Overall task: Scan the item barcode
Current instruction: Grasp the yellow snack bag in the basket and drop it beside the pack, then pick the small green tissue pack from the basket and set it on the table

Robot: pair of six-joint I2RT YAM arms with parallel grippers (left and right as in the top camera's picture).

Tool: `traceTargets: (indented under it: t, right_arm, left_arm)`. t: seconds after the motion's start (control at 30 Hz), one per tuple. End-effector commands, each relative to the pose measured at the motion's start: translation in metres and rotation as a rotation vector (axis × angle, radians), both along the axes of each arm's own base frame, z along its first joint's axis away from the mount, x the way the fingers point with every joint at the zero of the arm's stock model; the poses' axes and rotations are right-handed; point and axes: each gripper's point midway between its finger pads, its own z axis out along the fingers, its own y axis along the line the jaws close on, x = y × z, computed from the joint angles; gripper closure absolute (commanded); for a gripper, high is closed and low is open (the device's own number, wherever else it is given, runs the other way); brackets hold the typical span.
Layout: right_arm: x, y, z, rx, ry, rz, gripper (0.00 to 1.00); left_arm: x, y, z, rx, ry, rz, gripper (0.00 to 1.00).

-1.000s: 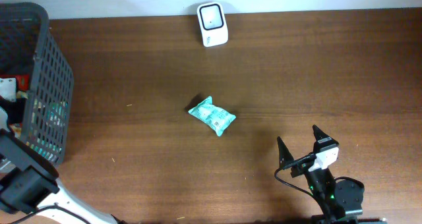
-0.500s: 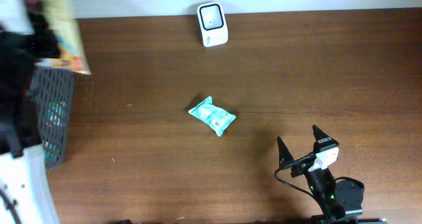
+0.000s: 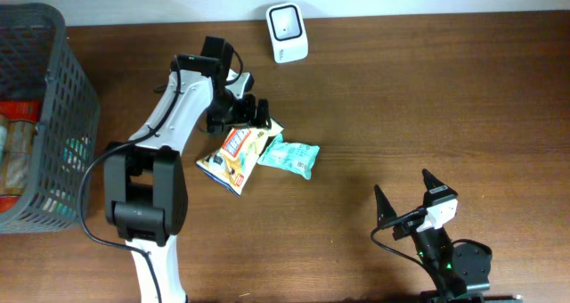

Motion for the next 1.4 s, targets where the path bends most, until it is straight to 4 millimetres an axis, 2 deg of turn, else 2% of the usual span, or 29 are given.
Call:
traceTargets:
  t: [0.0, 0.03, 0.07, 0.1, 0.13, 0.17, 0.2, 0.27, 0.33, 0.37, 0.4, 0.43, 0.57, 0.73, 0.8, 0.83, 0.87, 0.9, 0.93, 0.97, 1.03, 1.1, 1.17, 1.2, 1.23, 1.27, 1.3, 1.33, 1.37]
  right_arm:
    - [0.0, 0.0, -0.003, 0.007, 0.007, 0.0, 0.01]
    - [0.0, 0.0, -0.003, 0.007, 0.006, 0.0, 0.01]
    - [0.0, 0.0, -0.003, 0.007, 0.007, 0.0, 0.01]
    - [0.0, 0.0, -0.003, 0.007, 0.007, 0.0, 0.01]
    - [0.0, 0.0, -0.003, 0.007, 0.007, 0.0, 0.01]
    - [0.0, 0.0, -0.003, 0.007, 0.007, -0.001, 0.01]
    - [0.0, 0.0, -0.003, 0.007, 0.006, -0.004, 0.01]
    - [0.0, 0.0, -0.003, 0.007, 0.007, -0.003, 0.01]
    - [0.0, 0.0, -0.003, 0.007, 0.007, -0.003, 0.01]
    - [0.0, 0.0, -0.003, 0.007, 0.007, -0.003, 0.01]
    - [0.0, 0.0, -0.003, 0.007, 0.006, -0.003, 0.01]
    - [0.0, 0.0, -0.003, 0.007, 0.006, -0.003, 0.01]
    - [0.0, 0.0, -0.003, 0.007, 0.006, -0.004, 0.01]
    - [0.0, 0.0, -0.003, 0.007, 0.007, -0.003, 0.01]
    - [0.0, 0.0, -0.003, 0.007, 0.007, -0.003, 0.01]
    - [0.0, 0.0, -0.003, 0.007, 0.007, -0.003, 0.01]
    - [0.0, 0.0, -0.003, 0.007, 0.007, -0.003, 0.01]
    - [0.0, 0.0, -0.003, 0.007, 0.007, -0.003, 0.01]
    - [0.0, 0.0, -0.003, 0.007, 0.007, -0.003, 0.01]
    - [0.0, 0.0, -0.003, 0.007, 0.007, -0.003, 0.01]
    - [0.0, 0.0, -0.003, 0.007, 0.007, -0.003, 0.01]
    - [0.0, 0.0, -0.003, 0.007, 0.006, -0.003, 0.01]
    - [0.0, 0.0, -0.003, 0.007, 0.007, -0.003, 0.01]
    - [0.0, 0.0, -0.003, 0.007, 0.007, -0.003, 0.01]
    - [0.0, 0.0, -0.003, 0.007, 0.007, -0.003, 0.01]
    - [0.0, 0.0, -0.003, 0.007, 0.007, -0.003, 0.01]
    - [0.0, 0.0, -0.003, 0.007, 0.007, -0.003, 0.01]
    - [0.0, 0.0, -0.003, 0.007, 0.007, -0.003, 0.01]
    - [0.0, 0.0, -0.003, 0.007, 0.007, -0.003, 0.01]
  left_arm:
    - [0.025, 0.02, 0.106, -0.016, -0.239, 0.019, 0.01]
    - [0.041, 0.048, 0.174, 0.011, -0.432, 0.055, 0.01]
    - [0.047, 0.084, 0.222, 0.072, -0.561, 0.135, 0.01]
    - [0.047, 0.129, 0.258, 0.162, -0.656, 0.239, 0.01]
    - [0.039, 0.182, 0.28, 0.242, -0.697, 0.394, 0.01]
    - [0.029, 0.224, 0.288, 0.284, -0.695, 0.553, 0.01]
    - [0.012, 0.284, 0.291, 0.327, -0.671, 0.764, 0.01]
    - [-0.029, 0.379, 0.278, 0.382, -0.597, 1.038, 0.0]
    - [-0.065, 0.438, 0.251, 0.438, -0.505, 1.158, 0.01]
    - [-0.08, 0.462, 0.226, 0.459, -0.439, 1.133, 0.01]
    - [-0.085, 0.472, 0.205, 0.446, -0.393, 1.086, 0.01]
    - [-0.083, 0.476, 0.176, 0.388, -0.349, 1.001, 0.01]
    - [-0.055, 0.456, 0.066, 0.193, -0.222, 0.654, 0.06]
    - [-0.02, 0.427, -0.019, 0.166, -0.119, 0.492, 0.31]
    - [-0.024, 0.428, -0.044, 0.183, -0.065, 0.483, 0.35]
    - [-0.025, 0.427, -0.052, 0.175, -0.051, 0.482, 0.47]
    - [-0.025, 0.426, -0.057, 0.165, -0.042, 0.481, 0.52]
    - [-0.026, 0.422, -0.063, 0.146, -0.029, 0.48, 0.67]
    - [-0.028, 0.421, -0.068, 0.141, -0.017, 0.48, 0.94]
    - [-0.028, 0.421, -0.068, 0.14, -0.013, 0.488, 1.0]
    - [-0.02, 0.427, -0.039, 0.149, -0.031, 0.541, 1.0]
    - [-0.006, 0.44, 0.017, 0.18, -0.114, 0.637, 1.0]
    - [0.01, 0.452, 0.12, 0.224, -0.303, 0.778, 1.0]
    - [0.009, 0.448, 0.201, 0.24, -0.461, 0.866, 1.0]
    - [0.002, 0.423, 0.277, 0.267, -0.627, 0.842, 1.0]
    - [-0.001, 0.407, 0.298, 0.269, -0.67, 0.82, 1.0]
    - [-0.005, 0.37, 0.323, 0.255, -0.712, 0.76, 1.0]
    - [-0.001, 0.328, 0.323, 0.219, -0.687, 0.682, 1.0]
    - [0.003, 0.287, 0.312, 0.182, -0.627, 0.599, 1.0]
